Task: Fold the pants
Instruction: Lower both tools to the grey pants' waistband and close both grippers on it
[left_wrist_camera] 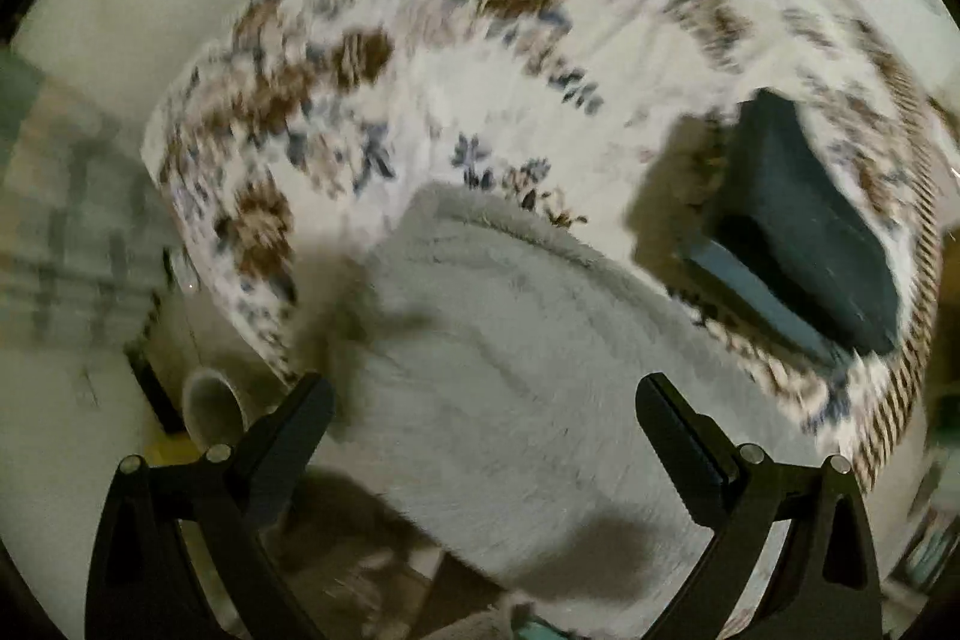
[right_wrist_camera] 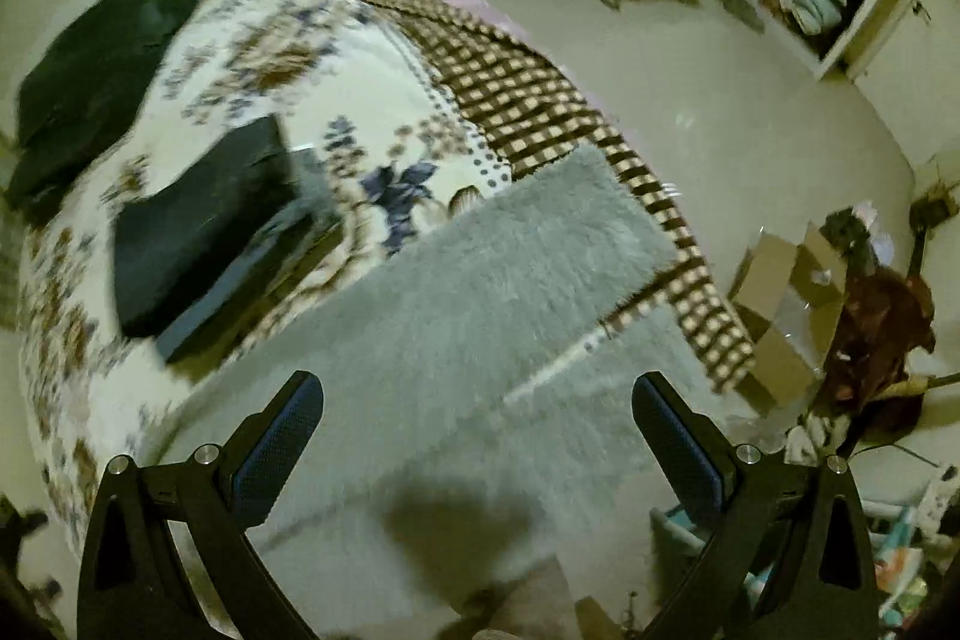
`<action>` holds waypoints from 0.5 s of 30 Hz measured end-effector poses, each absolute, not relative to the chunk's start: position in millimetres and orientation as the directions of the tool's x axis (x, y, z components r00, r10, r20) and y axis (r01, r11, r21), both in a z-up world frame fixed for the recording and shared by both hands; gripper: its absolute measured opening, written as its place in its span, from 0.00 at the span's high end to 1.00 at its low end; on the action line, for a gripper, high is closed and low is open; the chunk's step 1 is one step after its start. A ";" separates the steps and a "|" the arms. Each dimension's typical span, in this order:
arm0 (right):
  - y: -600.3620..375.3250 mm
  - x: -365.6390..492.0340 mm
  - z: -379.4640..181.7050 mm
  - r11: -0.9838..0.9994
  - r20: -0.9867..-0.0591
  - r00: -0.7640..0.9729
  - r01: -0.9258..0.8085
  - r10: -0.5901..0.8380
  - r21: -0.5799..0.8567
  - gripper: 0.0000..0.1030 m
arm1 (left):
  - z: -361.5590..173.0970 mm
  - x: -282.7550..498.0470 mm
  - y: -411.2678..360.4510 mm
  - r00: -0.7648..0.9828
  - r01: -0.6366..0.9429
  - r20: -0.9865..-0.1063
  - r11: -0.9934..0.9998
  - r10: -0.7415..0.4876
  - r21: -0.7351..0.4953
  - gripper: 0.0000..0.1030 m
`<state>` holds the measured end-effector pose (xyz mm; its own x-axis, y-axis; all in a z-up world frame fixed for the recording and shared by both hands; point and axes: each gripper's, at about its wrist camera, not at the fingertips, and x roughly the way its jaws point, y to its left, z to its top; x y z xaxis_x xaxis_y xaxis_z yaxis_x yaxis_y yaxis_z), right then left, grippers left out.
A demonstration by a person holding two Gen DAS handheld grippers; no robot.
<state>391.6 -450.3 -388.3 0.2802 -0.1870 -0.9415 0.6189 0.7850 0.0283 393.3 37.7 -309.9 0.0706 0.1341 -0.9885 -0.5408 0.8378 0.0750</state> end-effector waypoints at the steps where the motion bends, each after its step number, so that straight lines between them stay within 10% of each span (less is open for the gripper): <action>1: -459.2 407.7 -406.0 0.777 -0.945 0.269 0.629 -0.185 0.027 0.00 | -333.3 408.9 39.1 0.046 -0.560 -0.991 0.825 0.129 0.081 0.00; 15: -594.4 535.9 -635.8 0.567 -0.994 0.051 0.823 -0.092 -0.010 0.00 | -552.8 515.7 76.6 -0.184 -0.748 -0.977 0.631 0.105 0.209 0.00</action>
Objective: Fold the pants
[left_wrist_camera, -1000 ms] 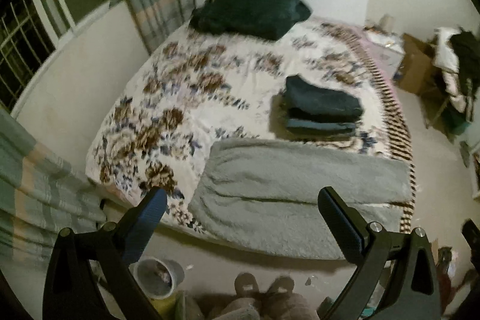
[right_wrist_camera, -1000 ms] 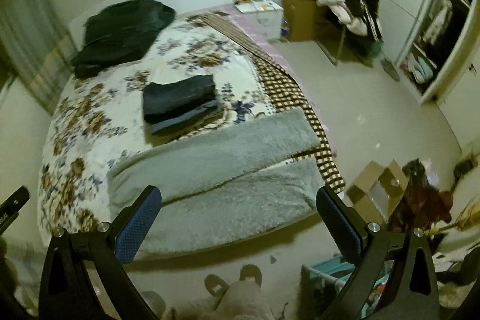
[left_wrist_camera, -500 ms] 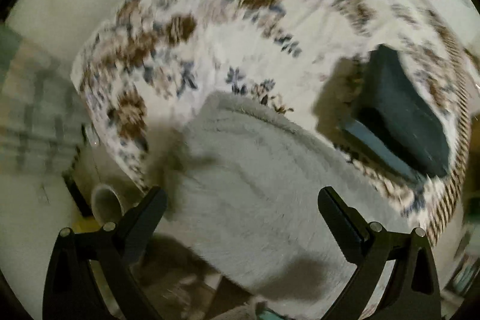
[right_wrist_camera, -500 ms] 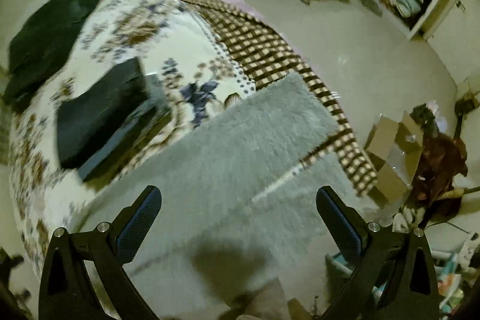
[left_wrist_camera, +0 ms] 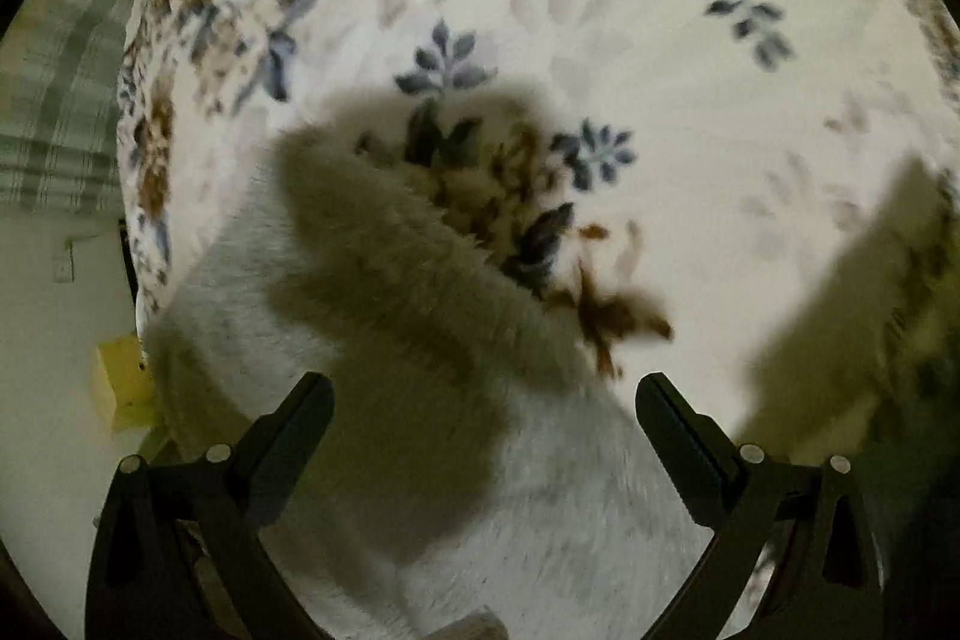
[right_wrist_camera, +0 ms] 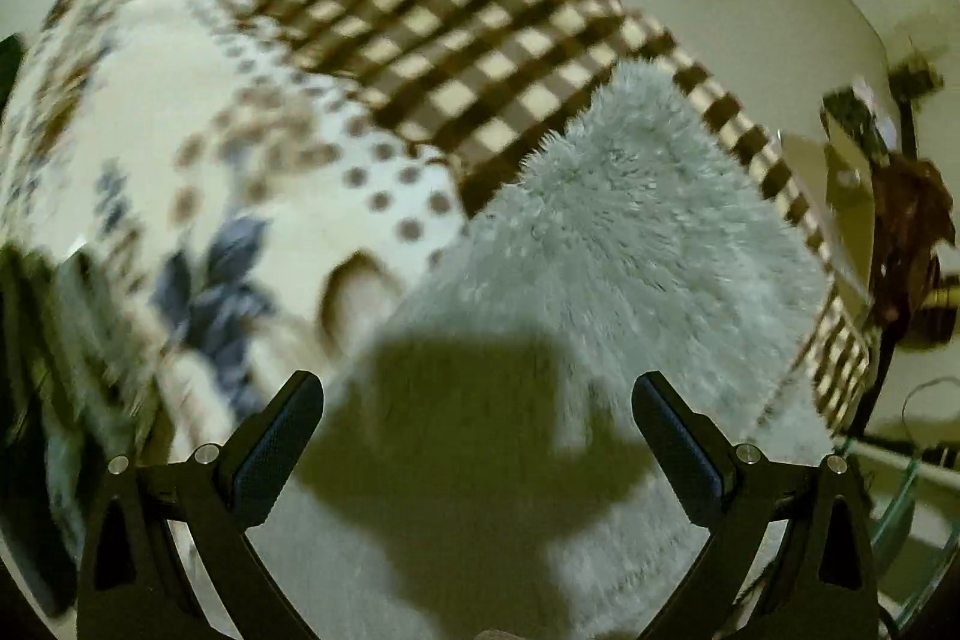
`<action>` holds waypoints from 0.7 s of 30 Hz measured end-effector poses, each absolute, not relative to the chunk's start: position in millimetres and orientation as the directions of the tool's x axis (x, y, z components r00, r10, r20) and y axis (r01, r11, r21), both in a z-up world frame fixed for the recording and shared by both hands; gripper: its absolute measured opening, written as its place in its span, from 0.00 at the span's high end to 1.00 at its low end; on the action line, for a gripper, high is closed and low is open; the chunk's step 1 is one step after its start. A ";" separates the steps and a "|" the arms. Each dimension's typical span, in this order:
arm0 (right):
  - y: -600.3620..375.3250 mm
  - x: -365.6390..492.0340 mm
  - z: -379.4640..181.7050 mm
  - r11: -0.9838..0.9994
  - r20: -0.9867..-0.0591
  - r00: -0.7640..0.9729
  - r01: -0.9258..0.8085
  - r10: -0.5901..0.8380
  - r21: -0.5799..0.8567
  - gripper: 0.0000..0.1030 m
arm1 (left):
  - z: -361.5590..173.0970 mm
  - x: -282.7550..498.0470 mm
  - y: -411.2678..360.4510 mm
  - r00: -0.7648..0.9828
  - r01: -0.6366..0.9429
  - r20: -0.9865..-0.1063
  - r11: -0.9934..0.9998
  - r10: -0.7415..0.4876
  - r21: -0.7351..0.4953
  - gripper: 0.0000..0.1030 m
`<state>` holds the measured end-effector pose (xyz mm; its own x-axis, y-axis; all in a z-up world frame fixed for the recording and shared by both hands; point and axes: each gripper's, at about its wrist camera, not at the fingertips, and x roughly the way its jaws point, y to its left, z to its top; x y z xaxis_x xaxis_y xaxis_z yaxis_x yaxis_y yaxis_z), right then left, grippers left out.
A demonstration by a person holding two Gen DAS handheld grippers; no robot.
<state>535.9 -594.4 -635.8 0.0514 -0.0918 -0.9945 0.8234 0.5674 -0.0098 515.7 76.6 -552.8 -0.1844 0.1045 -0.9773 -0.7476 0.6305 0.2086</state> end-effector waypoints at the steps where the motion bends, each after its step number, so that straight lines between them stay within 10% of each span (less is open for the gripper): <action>1: -601.1 539.7 -644.9 0.554 -0.996 0.042 0.832 -0.080 -0.010 0.00 | -561.5 517.6 79.1 -0.194 -0.753 -0.976 0.623 0.096 0.211 0.00; 7: -616.7 567.4 -687.9 0.550 -0.995 -0.034 0.832 -0.095 -0.081 0.01 | -598.6 520.3 81.6 -0.255 -0.761 -0.964 0.599 0.075 0.248 0.00; 10: -619.1 573.5 -696.4 0.533 -0.996 -0.039 0.843 -0.085 -0.078 0.06 | -597.5 522.9 78.7 -0.223 -0.757 -0.970 0.611 0.092 0.232 0.15; 14: -624.5 575.2 -689.1 0.571 -0.991 -0.038 0.814 -0.128 -0.105 0.37 | -576.8 526.4 74.4 -0.131 -0.750 -0.985 0.639 0.113 0.173 0.89; 18: -623.2 574.7 -680.2 0.630 -0.990 -0.029 0.769 -0.140 -0.111 0.84 | -549.2 517.1 80.4 -0.044 -0.762 -0.995 0.642 0.090 0.092 0.94; 21: -621.5 562.5 -654.4 0.641 -0.991 0.024 0.765 -0.135 -0.069 0.91 | -524.2 501.5 88.8 0.032 -0.772 -0.998 0.636 0.047 0.005 0.95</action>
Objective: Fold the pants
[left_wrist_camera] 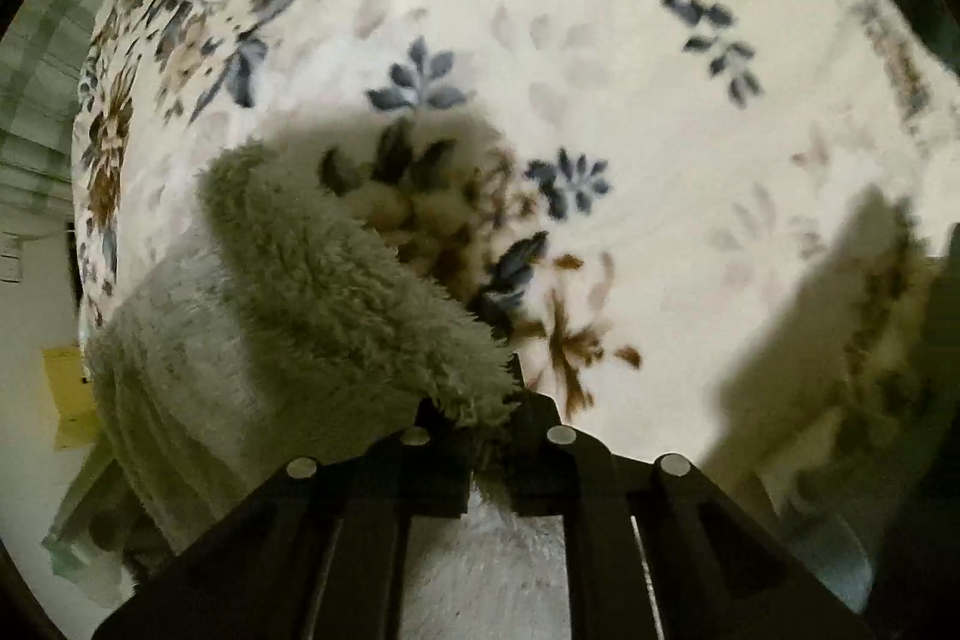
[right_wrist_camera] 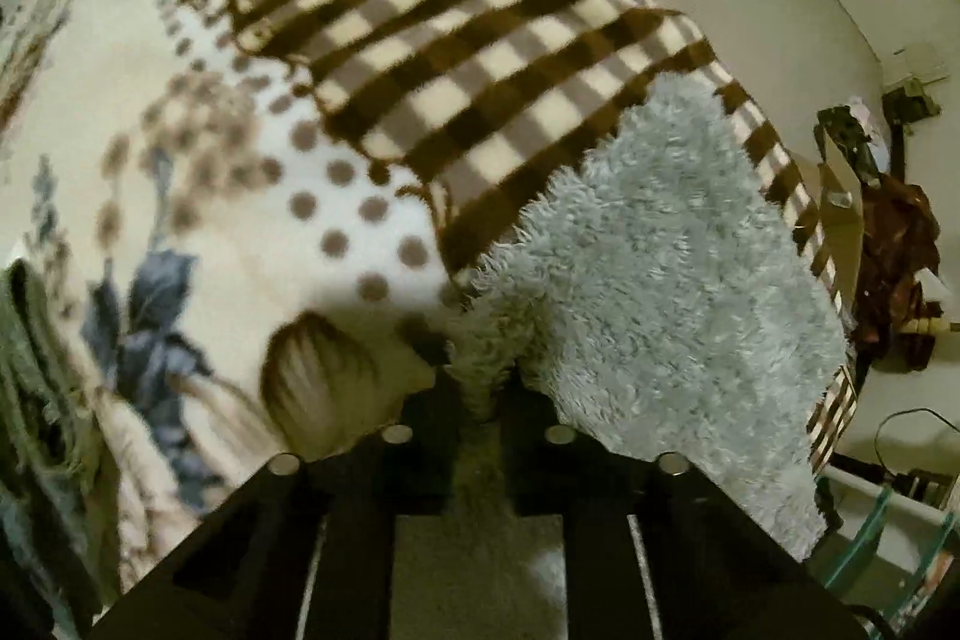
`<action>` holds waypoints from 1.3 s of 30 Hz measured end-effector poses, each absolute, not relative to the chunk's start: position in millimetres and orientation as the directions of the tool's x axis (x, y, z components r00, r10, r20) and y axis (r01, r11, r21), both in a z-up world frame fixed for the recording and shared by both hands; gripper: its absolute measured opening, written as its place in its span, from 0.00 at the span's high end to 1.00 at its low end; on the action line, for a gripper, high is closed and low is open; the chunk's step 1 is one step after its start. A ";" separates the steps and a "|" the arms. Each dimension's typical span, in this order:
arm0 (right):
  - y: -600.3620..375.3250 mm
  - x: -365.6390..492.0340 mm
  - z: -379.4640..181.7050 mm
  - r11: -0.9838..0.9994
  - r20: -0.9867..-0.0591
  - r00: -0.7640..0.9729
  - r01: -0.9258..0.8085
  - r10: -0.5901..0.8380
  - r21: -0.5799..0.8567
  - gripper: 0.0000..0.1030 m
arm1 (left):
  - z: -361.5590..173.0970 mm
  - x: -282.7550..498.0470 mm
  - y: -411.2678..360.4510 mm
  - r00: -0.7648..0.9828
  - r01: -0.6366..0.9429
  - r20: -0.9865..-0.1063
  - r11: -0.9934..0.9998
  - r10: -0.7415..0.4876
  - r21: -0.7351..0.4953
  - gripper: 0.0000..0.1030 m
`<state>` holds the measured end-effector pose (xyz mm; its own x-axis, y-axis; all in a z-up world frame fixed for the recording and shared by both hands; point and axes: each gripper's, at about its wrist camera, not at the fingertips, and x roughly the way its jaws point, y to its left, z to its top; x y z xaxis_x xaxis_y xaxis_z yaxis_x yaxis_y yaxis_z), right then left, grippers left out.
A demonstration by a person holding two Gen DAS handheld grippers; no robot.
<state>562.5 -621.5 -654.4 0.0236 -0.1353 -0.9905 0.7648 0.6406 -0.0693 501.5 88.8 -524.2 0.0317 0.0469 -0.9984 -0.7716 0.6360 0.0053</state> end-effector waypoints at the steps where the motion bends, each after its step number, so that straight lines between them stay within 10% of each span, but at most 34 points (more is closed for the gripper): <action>1: -621.3 559.0 -643.7 0.649 -0.989 0.048 0.759 -0.141 -0.055 0.92 | -515.8 496.0 91.4 0.054 -0.773 -0.998 0.634 0.032 -0.022 0.95; 15: -553.7 359.2 -460.1 0.770 -0.894 0.412 0.624 -0.176 0.135 0.93 | -426.9 325.4 134.6 0.276 -0.714 -0.950 0.630 -0.146 -0.305 0.95; 30: -579.4 162.1 -626.5 0.578 -0.998 0.039 0.816 -0.058 -0.002 0.93 | -585.2 179.1 149.1 -0.008 -0.727 -0.997 0.685 -0.079 -0.048 0.92; 35: -582.4 156.2 -628.4 0.641 -0.999 -0.027 0.766 -0.045 -0.050 0.44 | -577.1 173.8 141.3 0.027 -0.723 -0.998 0.688 -0.055 -0.057 0.90; 39: -562.6 173.2 -599.2 0.752 -0.990 0.045 0.655 -0.131 -0.070 0.25 | -544.1 171.7 133.4 0.088 -0.728 -0.996 0.681 -0.019 -0.078 0.78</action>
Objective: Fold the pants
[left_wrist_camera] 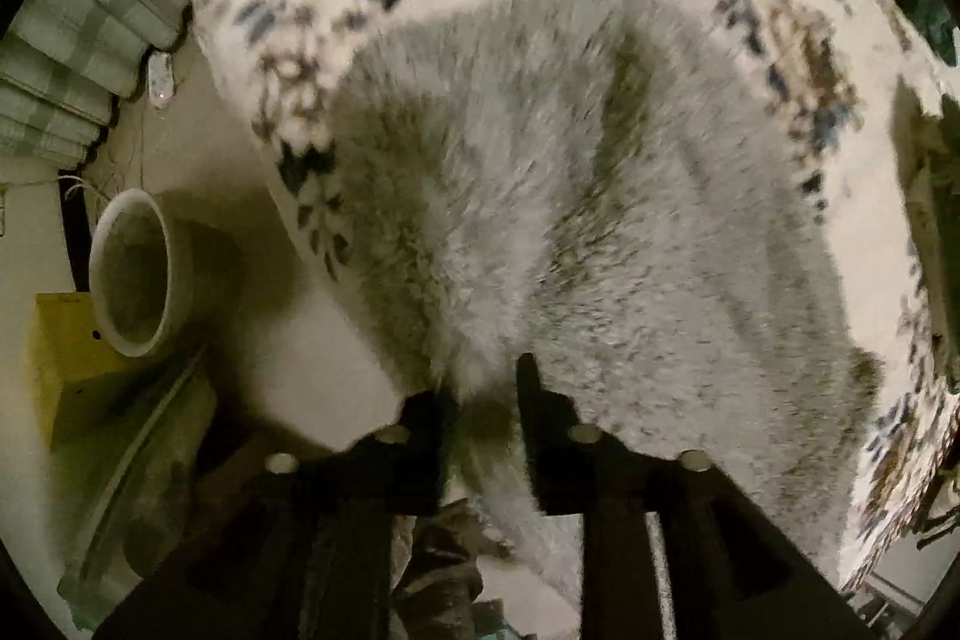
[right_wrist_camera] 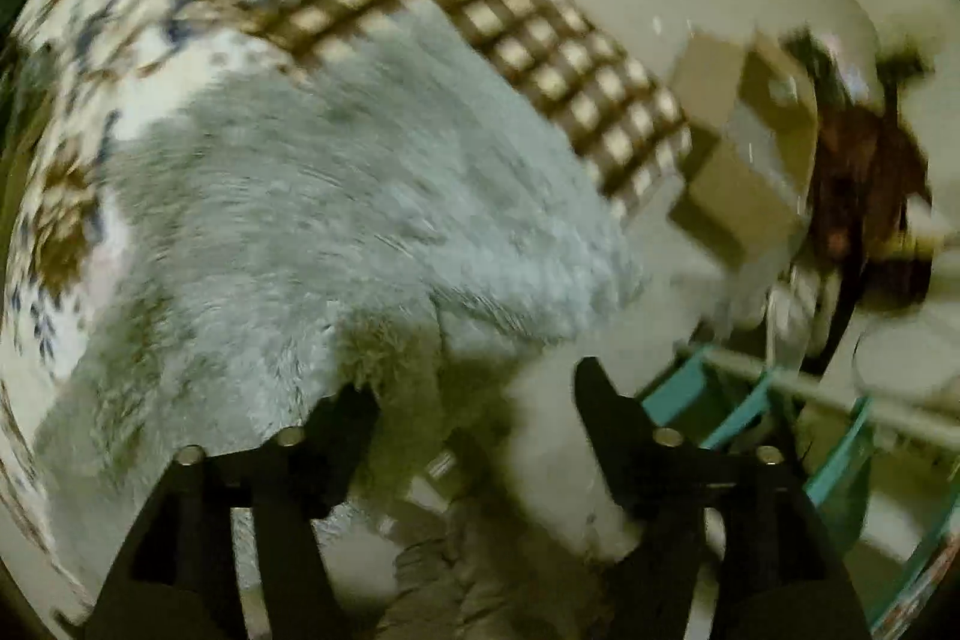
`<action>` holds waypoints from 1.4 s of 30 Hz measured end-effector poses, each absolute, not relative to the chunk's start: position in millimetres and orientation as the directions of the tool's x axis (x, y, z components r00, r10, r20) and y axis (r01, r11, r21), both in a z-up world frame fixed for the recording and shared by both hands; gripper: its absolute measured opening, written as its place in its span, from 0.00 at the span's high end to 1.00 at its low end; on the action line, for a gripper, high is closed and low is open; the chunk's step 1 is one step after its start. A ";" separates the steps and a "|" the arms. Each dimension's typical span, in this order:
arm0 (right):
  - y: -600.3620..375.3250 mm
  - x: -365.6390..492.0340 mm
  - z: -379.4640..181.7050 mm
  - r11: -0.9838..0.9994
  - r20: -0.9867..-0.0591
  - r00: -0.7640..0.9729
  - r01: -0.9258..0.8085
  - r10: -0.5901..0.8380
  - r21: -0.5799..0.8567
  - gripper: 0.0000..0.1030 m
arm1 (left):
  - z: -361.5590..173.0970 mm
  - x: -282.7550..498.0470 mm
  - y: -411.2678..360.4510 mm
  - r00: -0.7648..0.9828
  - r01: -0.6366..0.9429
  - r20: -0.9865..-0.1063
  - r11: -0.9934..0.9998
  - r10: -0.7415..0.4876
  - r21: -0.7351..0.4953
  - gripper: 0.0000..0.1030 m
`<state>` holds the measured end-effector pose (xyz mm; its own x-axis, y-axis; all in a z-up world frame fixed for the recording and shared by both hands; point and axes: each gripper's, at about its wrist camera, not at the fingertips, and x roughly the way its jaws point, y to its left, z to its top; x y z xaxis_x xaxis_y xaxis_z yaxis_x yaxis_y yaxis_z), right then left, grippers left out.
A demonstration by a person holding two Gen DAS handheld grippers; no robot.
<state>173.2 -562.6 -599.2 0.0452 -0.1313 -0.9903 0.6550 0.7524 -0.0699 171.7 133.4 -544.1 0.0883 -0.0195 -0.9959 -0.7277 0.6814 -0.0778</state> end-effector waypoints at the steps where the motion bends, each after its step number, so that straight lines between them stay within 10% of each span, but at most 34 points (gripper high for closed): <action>1: -555.1 182.8 -596.8 0.778 -0.988 0.058 0.623 -0.145 -0.078 0.23 | -535.3 170.6 130.5 0.110 -0.728 -0.994 0.681 -0.001 -0.082 0.76; 6: -501.8 231.3 -592.2 0.897 -0.971 0.111 0.417 -0.210 -0.146 0.19 | -497.4 178.2 110.3 0.213 -0.701 -0.975 0.706 0.065 -0.106 0.34; 12: -484.8 235.4 -540.8 0.861 -0.937 0.202 0.483 -0.286 -0.159 0.19 | -485.9 201.0 66.1 0.251 -0.560 -0.965 0.824 0.071 -0.086 0.23; 18: -498.7 227.1 -522.9 0.840 -0.946 0.208 0.534 -0.247 -0.102 0.12 | -500.9 213.3 -18.4 0.211 -0.390 -0.977 0.919 0.033 -0.053 0.21; 28: -476.9 264.4 -663.9 0.935 -0.992 -0.010 0.332 -0.128 -0.124 0.15 | -535.3 220.4 -135.2 0.139 -0.175 -0.990 0.985 0.031 0.006 0.21; 30: -486.8 258.4 -659.8 0.928 -0.983 0.004 0.329 -0.183 -0.172 0.65 | -537.3 221.0 -148.1 0.138 -0.147 -0.990 0.989 0.025 0.005 0.21; 32: -515.0 245.7 -642.3 0.895 -0.979 0.048 0.414 -0.201 -0.163 0.81 | -536.8 220.7 -157.4 0.138 -0.128 -0.990 0.992 0.017 -0.001 0.21; 38: -649.1 200.6 -609.4 0.711 -0.959 -0.001 0.671 -0.283 -0.210 0.81 | -534.4 218.8 -168.2 0.138 -0.136 -0.990 0.991 0.008 -0.011 0.21; 42: -691.6 189.4 -611.0 0.665 -0.972 -0.076 0.717 -0.223 -0.209 0.49 | -532.4 217.0 -169.2 0.127 -0.161 -0.992 0.987 -0.010 -0.031 0.21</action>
<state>189.4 -691.6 -611.0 -0.0762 -0.2225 -0.9719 0.7168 0.6653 -0.2085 217.0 -169.2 -532.4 0.1265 -0.0105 -0.9919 -0.1607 0.9865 -0.0309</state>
